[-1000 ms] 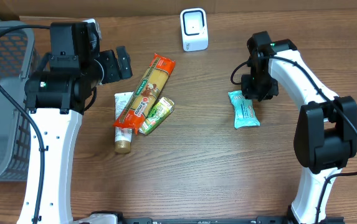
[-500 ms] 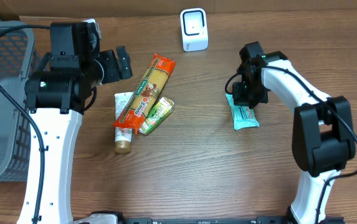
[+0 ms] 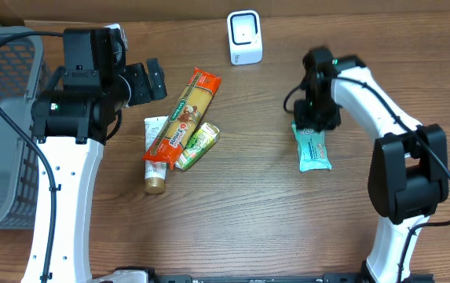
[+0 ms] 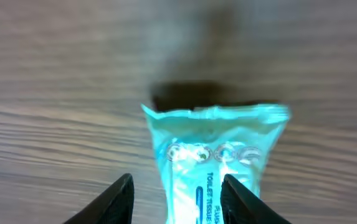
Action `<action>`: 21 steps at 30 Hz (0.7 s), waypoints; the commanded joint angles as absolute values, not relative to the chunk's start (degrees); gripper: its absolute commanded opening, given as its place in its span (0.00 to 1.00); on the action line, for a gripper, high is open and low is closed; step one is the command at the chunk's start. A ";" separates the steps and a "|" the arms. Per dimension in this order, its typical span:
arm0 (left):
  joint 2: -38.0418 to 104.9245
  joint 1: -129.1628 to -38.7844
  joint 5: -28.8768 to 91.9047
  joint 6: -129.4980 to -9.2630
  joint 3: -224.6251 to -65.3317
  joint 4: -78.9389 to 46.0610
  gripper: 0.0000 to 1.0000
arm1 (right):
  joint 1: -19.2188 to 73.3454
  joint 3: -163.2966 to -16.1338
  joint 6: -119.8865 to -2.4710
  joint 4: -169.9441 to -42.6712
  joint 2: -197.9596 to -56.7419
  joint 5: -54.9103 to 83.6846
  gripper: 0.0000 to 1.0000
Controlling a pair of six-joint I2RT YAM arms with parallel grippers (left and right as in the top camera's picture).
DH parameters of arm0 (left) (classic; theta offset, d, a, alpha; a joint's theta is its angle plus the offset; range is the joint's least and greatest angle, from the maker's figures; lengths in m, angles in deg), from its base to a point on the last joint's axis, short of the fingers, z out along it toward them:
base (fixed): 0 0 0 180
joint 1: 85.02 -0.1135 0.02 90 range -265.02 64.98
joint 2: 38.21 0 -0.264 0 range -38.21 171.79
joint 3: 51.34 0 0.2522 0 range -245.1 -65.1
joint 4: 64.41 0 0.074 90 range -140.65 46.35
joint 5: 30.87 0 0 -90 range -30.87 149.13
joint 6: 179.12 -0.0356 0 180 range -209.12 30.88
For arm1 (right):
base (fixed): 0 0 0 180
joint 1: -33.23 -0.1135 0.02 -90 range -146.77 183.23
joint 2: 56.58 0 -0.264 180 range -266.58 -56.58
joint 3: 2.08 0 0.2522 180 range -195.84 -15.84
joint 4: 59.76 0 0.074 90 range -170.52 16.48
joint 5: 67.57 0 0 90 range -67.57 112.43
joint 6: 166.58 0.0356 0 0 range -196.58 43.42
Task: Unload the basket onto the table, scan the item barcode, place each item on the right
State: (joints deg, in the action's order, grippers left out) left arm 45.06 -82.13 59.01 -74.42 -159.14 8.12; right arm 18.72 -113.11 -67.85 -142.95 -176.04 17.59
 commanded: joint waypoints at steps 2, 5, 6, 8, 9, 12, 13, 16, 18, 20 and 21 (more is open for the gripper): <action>45.04 -82.10 59.75 -73.68 -159.64 8.03 1.00 | 16.71 -118.66 -68.28 -146.08 -175.25 19.82 0.46; 45.04 -82.10 59.73 -73.68 -159.64 8.03 1.00 | 15.01 -117.38 -68.26 -147.96 -175.45 19.93 0.45; 45.04 -82.10 59.73 -73.68 -159.64 8.05 1.00 | 14.27 -116.44 -68.24 -147.98 -175.47 20.21 0.44; 45.04 -82.10 59.73 -73.68 -159.64 8.05 1.00 | 12.56 -114.14 -67.39 -147.76 -175.47 22.49 0.43; 45.04 -82.10 59.73 -73.68 -159.64 8.03 1.00 | 11.64 -112.76 -66.38 -147.54 -175.47 24.69 0.43; 45.04 -82.10 59.73 -73.68 -159.64 8.03 0.99 | 9.57 -108.96 -63.19 -145.86 -175.47 31.42 0.42; 45.04 -82.10 59.73 -73.68 -159.64 8.05 1.00 | 9.20 -107.85 -62.80 -145.20 -175.47 32.69 0.42; 45.04 -82.10 59.75 -73.68 -159.64 8.05 0.99 | 8.85 -104.06 -62.82 -141.46 -175.49 34.51 0.39; 45.04 -82.10 59.75 -73.68 -159.64 8.03 1.00 | 8.85 -101.59 -62.80 -138.51 -175.53 35.97 0.38; 45.04 -82.10 59.73 -73.68 -159.64 8.03 1.00 | 8.87 -99.39 -62.80 -136.44 -175.53 38.16 0.33; 45.04 -82.10 59.75 -73.68 -159.64 8.05 1.00 | 8.87 -98.12 -62.80 -135.45 -175.53 39.69 0.32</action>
